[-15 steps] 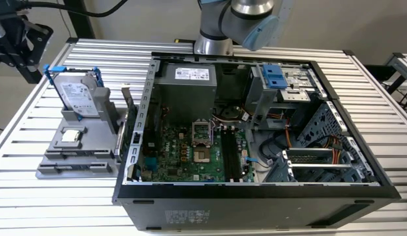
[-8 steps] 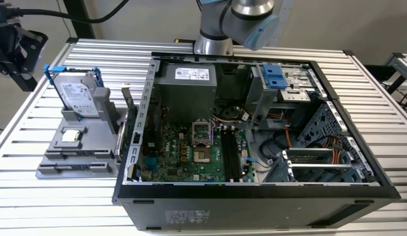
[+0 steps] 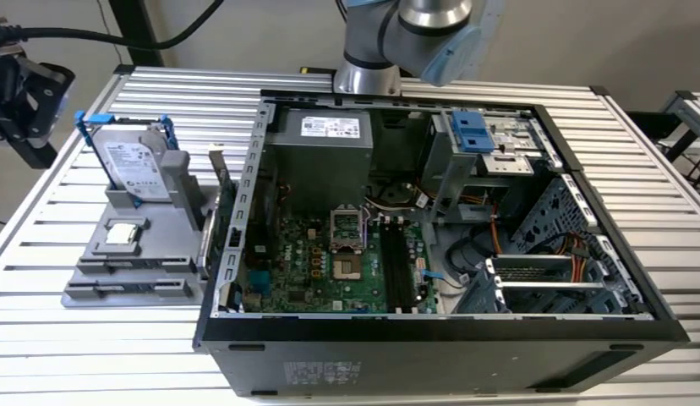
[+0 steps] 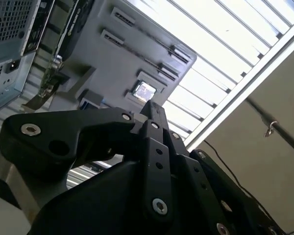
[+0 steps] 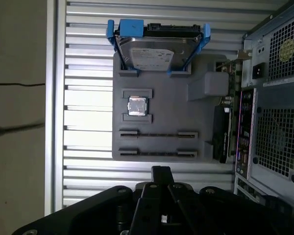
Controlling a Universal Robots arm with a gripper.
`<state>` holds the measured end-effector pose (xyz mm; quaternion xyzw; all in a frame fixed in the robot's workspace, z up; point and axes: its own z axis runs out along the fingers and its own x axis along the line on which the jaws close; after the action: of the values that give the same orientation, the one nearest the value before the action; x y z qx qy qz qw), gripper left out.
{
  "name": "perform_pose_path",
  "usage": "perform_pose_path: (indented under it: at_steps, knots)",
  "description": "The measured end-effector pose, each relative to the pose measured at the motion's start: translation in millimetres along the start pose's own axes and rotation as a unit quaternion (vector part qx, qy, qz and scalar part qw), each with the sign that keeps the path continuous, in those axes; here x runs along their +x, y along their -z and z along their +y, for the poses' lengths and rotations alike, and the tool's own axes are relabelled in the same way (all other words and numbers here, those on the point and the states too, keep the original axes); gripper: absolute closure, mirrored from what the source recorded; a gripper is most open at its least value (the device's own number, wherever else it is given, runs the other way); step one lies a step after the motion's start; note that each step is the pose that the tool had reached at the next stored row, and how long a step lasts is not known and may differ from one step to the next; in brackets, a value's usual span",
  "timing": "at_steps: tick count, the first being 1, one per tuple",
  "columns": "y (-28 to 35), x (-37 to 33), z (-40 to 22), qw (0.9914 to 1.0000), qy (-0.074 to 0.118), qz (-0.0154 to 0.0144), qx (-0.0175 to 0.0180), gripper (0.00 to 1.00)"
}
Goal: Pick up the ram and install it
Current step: 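Pick up the ram and move it above insertion slot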
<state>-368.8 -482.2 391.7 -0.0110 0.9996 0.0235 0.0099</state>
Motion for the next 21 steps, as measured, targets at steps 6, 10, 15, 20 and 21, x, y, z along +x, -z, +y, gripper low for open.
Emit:
perform_pose_path:
  at_steps: [6, 10, 15, 20, 21]
  knots:
    - [0.1, 0.0, -1.1, 1.00000, 0.000, 0.0000, 0.0001, 1.00]
    - [0.1, 0.0, -1.1, 1.00000, 0.000, 0.0000, 0.0001, 1.00]
    - [0.1, 0.0, -1.2, 1.00000, 0.000, 0.0000, 0.0001, 1.00]
    - [0.1, 0.1, -1.1, 0.99994, 0.011, 0.0005, -0.0001, 1.00]
    - [0.1, 0.1, -1.1, 0.99989, 0.015, 0.0007, -0.0002, 1.00]
